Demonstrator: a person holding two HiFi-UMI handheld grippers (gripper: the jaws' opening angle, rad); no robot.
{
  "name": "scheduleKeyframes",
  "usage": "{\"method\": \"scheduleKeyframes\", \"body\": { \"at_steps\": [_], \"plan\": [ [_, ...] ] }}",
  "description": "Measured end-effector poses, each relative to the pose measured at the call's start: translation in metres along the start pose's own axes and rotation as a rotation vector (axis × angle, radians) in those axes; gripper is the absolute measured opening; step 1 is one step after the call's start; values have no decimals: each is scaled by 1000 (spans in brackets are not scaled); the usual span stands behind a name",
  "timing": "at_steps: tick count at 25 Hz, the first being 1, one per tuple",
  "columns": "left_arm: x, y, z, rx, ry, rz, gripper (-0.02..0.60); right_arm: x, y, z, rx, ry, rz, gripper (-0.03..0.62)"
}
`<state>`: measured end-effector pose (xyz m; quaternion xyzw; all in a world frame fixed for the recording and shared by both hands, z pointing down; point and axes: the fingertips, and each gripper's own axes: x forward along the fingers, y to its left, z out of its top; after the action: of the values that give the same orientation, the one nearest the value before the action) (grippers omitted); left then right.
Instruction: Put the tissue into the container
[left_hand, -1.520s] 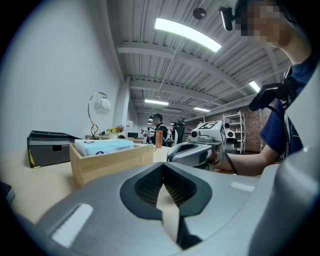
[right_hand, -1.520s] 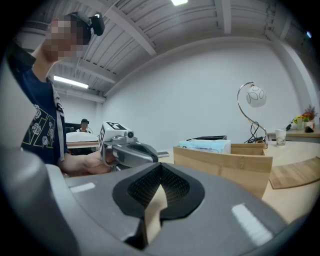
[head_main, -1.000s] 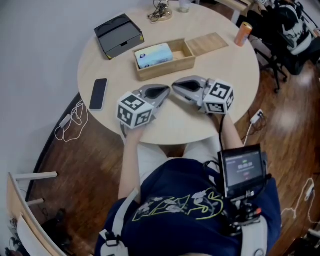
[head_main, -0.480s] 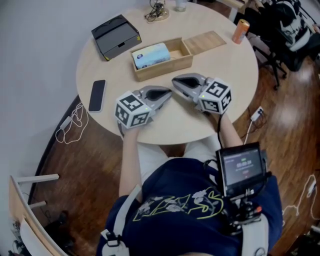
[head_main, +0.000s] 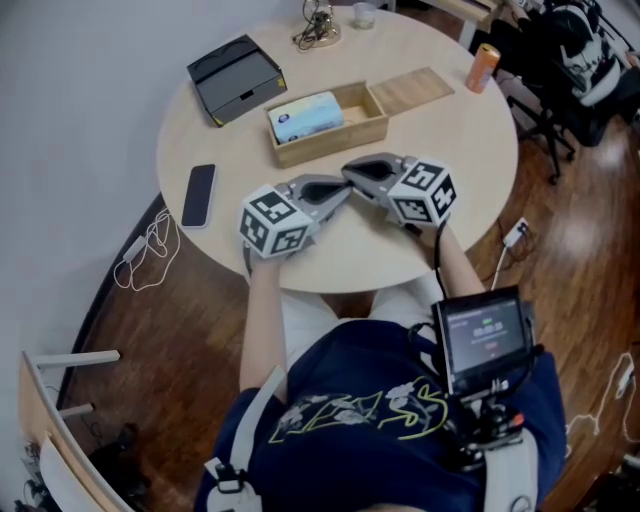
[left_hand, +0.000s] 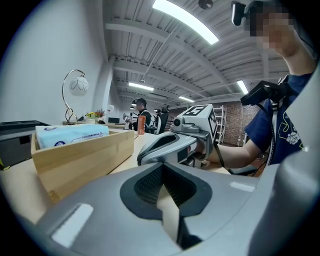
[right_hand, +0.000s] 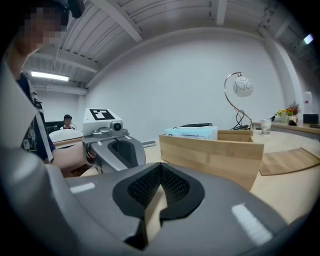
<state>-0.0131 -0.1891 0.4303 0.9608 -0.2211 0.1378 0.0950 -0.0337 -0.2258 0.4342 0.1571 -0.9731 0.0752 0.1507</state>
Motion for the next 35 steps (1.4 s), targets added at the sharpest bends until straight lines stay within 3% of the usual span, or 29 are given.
{"method": "scheduleKeyframes", "body": {
  "at_steps": [6,10,15,18,22,29,30,32,33,35],
  "plan": [
    [-1,-5,1,9,-3,-25,3,-4,-2,5,-9,-28,-11,6],
    [-8,-16,21,72,-146,-61,2,-10,0,11,-24,-69,-11,6],
    [-16,-4,19,45,-164,48,10,-14,4,13,-46,-136,10,6],
    [-16,-6,16,41,-148,41,305,-15,4,15,-48,-148,12,6],
    [-20,-10,17,52,-167,31,393,-16,4,15,-47,-154,8,6],
    [-22,-17,15,57,-167,-5,362,-17,11,17,-49,-154,26,6],
    [-24,-17,14,55,-169,4,302,-17,14,18,-53,-152,37,6],
    [-31,-11,12,44,-171,62,65,-17,20,20,-69,-148,53,6],
    [-34,-8,10,39,-170,94,3,-18,22,22,-76,-147,56,6],
    [-38,-3,8,34,-168,132,3,-18,24,22,-78,-146,61,6]
  ]
}}
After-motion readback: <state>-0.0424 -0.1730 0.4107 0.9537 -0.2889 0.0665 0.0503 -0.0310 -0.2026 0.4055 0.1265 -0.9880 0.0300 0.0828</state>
